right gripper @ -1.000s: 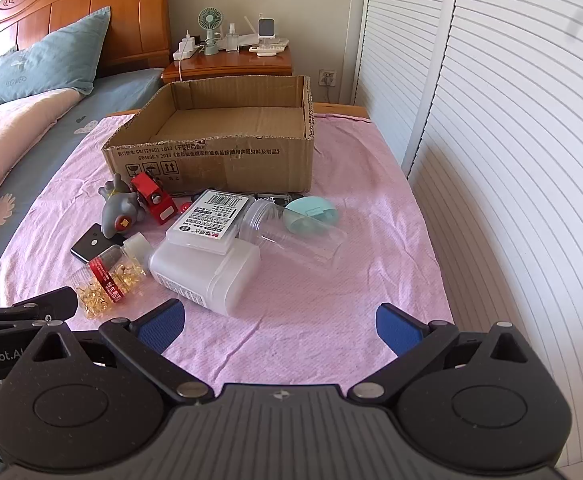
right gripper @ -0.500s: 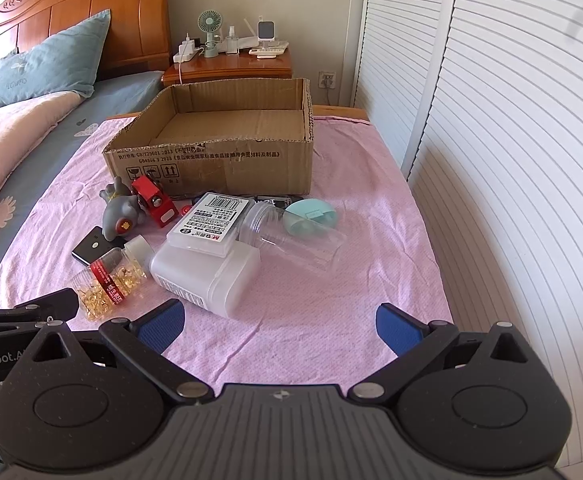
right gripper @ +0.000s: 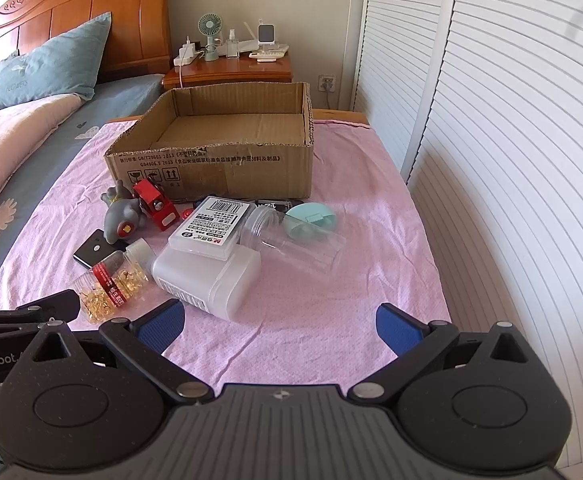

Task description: Organize rigid objects

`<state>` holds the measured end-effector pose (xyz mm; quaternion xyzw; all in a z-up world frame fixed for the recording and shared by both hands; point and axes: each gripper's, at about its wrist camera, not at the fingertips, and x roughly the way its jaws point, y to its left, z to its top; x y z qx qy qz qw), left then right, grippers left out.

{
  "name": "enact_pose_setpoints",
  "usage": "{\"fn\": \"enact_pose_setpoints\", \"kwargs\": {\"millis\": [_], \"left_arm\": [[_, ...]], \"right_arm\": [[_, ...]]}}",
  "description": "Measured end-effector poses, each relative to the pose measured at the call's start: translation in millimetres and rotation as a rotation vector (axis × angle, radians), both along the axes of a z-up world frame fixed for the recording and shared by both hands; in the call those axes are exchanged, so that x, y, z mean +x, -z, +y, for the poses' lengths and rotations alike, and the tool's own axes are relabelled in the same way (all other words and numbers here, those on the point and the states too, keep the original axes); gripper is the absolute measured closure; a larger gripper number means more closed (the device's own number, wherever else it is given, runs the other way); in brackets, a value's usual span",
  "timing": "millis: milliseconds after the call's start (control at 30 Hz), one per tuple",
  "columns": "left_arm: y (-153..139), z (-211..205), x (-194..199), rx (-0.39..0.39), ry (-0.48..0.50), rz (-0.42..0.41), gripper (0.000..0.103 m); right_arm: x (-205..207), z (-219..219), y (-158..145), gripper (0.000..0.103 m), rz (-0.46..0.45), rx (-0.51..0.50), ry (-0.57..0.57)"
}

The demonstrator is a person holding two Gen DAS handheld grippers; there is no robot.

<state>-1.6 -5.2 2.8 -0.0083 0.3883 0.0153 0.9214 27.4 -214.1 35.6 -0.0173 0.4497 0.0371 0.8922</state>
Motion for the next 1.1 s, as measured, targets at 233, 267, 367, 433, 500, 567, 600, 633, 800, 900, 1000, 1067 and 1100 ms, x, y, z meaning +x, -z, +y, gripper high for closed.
{"fn": "enact_pose_setpoints", "kwargs": {"millis": [233, 267, 367, 433, 500, 567, 600, 633, 800, 900, 1000, 1067, 1100], "left_arm": [[-0.1, 0.3, -0.2, 0.0, 0.0, 0.0, 0.001], [-0.3, 0.6, -0.4, 0.0, 0.0, -0.001, 0.001], [-0.2, 1.5, 0.1, 0.001, 0.004, -0.003, 0.001], [-0.3, 1.5, 1.1, 0.003, 0.012, -0.008, 0.001], [-0.7, 1.6, 1.8, 0.006, 0.022, -0.016, 0.001], [-0.9, 1.2, 3.1, 0.014, 0.031, -0.025, 0.001], [-0.7, 0.7, 4.1, 0.018, 0.034, -0.026, 0.001], [-0.3, 0.5, 4.8, 0.022, 0.039, -0.03, 0.001], [5.7, 2.0, 11.3, 0.01, 0.079, -0.029, 0.001], [12.4, 2.3, 16.6, 0.012, 0.097, -0.023, 0.001], [21.5, 4.4, 22.1, 0.023, 0.104, -0.014, 0.001], [29.0, 6.6, 26.9, 0.029, 0.111, -0.004, 0.001], [33.4, 7.5, 29.8, 0.034, 0.115, 0.005, 0.001]], "right_arm": [[-1.1, 0.5, -1.4, 0.0, -0.007, 0.004, -0.003], [-1.1, 0.5, -1.2, 0.0, -0.007, 0.004, -0.004], [-1.2, 0.4, -1.1, 0.0, -0.008, 0.004, -0.005], [-0.7, 0.4, -1.3, 0.0, -0.01, 0.002, -0.008], [-0.4, 0.6, -2.0, 0.0, -0.015, 0.001, -0.012], [0.6, 0.7, -1.9, 0.0, -0.017, 0.0, -0.015], [1.7, 0.4, -1.1, 0.0, -0.016, 0.001, -0.017], [2.6, 0.4, -0.5, 0.0, -0.016, 0.001, -0.018], [7.9, 0.7, 4.6, 0.0, -0.009, -0.006, -0.028], [11.3, -1.1, 7.9, 0.0, -0.003, -0.005, -0.032], [15.2, -4.4, 11.8, 0.0, 0.003, 0.013, -0.039], [16.8, -7.0, 14.0, 0.0, -0.003, 0.028, -0.05], [17.8, -8.2, 15.3, 0.0, -0.004, 0.034, -0.056]]}}
